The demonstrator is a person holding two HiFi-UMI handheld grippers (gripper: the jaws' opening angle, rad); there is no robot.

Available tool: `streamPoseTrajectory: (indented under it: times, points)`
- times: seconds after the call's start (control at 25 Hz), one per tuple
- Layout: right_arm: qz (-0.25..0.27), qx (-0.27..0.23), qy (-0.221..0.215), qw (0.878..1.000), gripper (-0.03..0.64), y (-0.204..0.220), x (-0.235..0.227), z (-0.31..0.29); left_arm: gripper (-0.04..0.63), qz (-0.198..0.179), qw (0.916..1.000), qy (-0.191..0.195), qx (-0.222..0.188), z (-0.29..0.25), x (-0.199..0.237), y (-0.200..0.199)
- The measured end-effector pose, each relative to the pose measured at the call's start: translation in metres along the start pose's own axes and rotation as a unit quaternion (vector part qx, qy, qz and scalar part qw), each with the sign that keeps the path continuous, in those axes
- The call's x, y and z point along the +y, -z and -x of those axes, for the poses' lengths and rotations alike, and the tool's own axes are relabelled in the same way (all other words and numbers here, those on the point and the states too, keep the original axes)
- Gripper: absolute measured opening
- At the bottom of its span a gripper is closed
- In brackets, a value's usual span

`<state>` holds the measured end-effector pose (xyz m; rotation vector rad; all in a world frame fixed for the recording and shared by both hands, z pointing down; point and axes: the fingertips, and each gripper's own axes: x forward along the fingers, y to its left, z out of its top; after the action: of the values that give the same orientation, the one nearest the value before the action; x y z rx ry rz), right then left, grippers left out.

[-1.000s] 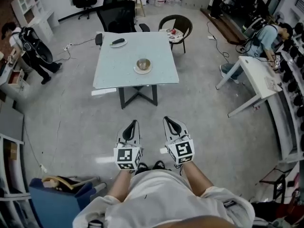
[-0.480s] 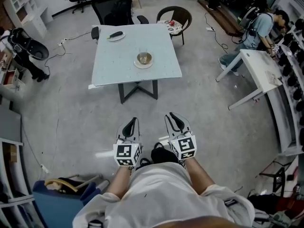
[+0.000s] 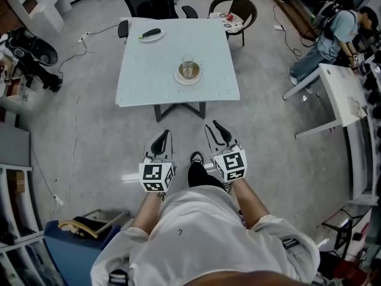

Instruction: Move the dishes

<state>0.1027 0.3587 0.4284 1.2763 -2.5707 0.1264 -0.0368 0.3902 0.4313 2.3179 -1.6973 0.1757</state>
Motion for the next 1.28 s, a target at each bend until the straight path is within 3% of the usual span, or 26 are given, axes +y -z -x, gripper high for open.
streamPoseTrajectory:
  times: [0.44,0.8,1.08,1.28]
  points:
    - [0.009,0.024,-0.056,0.998,0.114,-0.014,-0.090,-0.114,0.020,0.009,0.9983,-0.035,0.047,-0.135,0.034,-0.018]
    - [0.013,0.064,-0.073,0.995,0.149,0.008,-0.118,-0.184,0.020,0.023,0.9951,-0.053,0.080,-0.198,0.079,-0.007]
    - [0.009,0.098,-0.065,0.993,0.190,0.024,-0.130,-0.250,0.020,0.022,0.9941,-0.037,0.099,-0.257,0.130,-0.004]
    - [-0.003,0.125,-0.068,0.990,0.236,0.035,-0.130,-0.303,0.020,-0.001,0.9929,-0.015,0.118,-0.301,0.172,-0.007]
